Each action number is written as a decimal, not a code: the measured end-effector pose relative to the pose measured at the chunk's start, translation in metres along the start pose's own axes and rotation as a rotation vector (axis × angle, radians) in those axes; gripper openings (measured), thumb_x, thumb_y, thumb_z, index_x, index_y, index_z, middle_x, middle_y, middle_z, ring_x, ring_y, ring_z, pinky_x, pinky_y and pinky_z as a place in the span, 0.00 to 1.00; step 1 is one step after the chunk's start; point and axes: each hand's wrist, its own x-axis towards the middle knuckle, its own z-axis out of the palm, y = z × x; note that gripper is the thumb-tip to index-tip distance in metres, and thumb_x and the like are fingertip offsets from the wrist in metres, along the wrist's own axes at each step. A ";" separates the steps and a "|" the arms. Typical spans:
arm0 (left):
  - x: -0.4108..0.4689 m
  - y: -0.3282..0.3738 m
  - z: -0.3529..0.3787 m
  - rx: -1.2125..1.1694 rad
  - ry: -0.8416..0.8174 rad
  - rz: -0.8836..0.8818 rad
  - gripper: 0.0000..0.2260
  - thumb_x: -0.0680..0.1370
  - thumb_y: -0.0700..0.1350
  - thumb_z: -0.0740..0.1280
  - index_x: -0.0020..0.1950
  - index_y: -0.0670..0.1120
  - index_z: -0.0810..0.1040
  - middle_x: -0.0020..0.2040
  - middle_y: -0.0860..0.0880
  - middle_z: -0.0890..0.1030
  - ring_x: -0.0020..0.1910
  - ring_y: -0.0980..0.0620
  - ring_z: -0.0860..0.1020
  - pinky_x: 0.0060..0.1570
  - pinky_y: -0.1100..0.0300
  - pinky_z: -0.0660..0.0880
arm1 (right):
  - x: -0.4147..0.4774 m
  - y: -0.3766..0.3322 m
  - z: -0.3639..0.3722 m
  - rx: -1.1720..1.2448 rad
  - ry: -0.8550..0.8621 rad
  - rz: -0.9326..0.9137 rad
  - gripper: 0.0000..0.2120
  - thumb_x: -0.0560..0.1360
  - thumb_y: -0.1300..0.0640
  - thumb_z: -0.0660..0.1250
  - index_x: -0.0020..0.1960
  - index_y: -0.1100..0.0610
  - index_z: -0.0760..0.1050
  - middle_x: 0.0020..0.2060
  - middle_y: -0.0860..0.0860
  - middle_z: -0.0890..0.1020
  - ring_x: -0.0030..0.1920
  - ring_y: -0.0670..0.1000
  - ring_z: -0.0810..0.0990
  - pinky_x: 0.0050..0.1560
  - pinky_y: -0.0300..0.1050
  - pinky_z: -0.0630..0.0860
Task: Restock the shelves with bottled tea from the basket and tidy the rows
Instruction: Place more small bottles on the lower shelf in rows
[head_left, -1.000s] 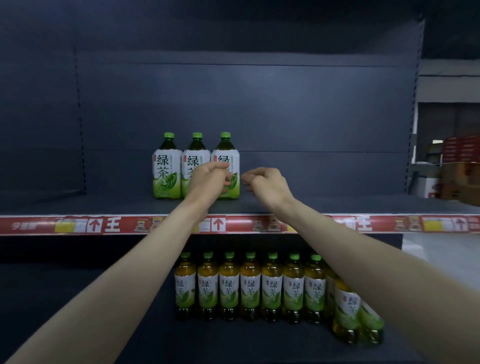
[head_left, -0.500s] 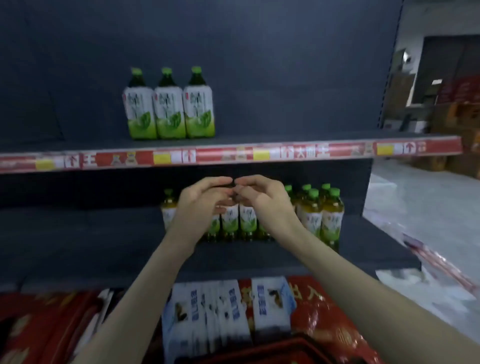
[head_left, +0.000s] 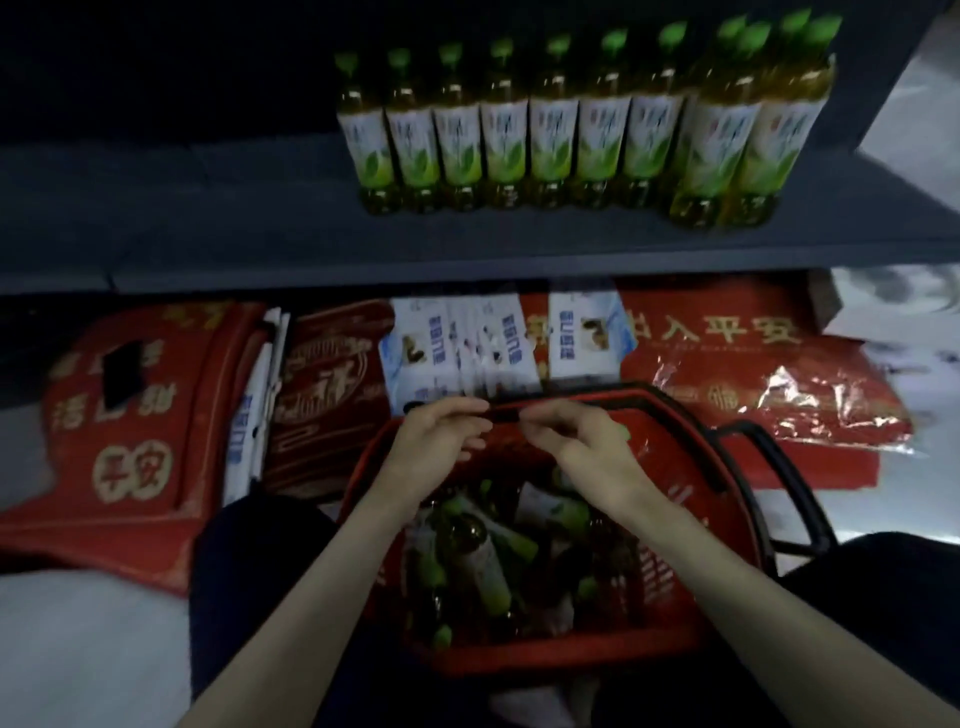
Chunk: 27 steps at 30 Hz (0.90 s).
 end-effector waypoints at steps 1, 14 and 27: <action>0.003 -0.018 -0.003 0.030 -0.002 -0.037 0.08 0.82 0.41 0.69 0.58 0.50 0.86 0.53 0.49 0.88 0.53 0.48 0.86 0.54 0.56 0.81 | -0.003 0.017 0.006 -0.006 -0.018 0.029 0.08 0.78 0.55 0.73 0.55 0.47 0.86 0.51 0.40 0.87 0.58 0.40 0.83 0.65 0.42 0.76; 0.049 -0.125 -0.021 0.690 -0.282 -0.243 0.37 0.76 0.49 0.77 0.82 0.47 0.65 0.75 0.45 0.73 0.70 0.46 0.75 0.58 0.62 0.75 | 0.000 0.104 0.025 -0.448 -0.191 0.115 0.10 0.76 0.57 0.70 0.57 0.53 0.81 0.50 0.46 0.81 0.52 0.49 0.82 0.48 0.41 0.78; 0.064 -0.134 0.010 0.958 -0.374 -0.157 0.33 0.70 0.49 0.83 0.69 0.44 0.71 0.63 0.42 0.78 0.58 0.41 0.81 0.52 0.53 0.81 | 0.019 0.141 0.056 -1.022 -0.392 0.163 0.28 0.80 0.54 0.67 0.76 0.61 0.64 0.77 0.62 0.65 0.80 0.66 0.56 0.78 0.62 0.58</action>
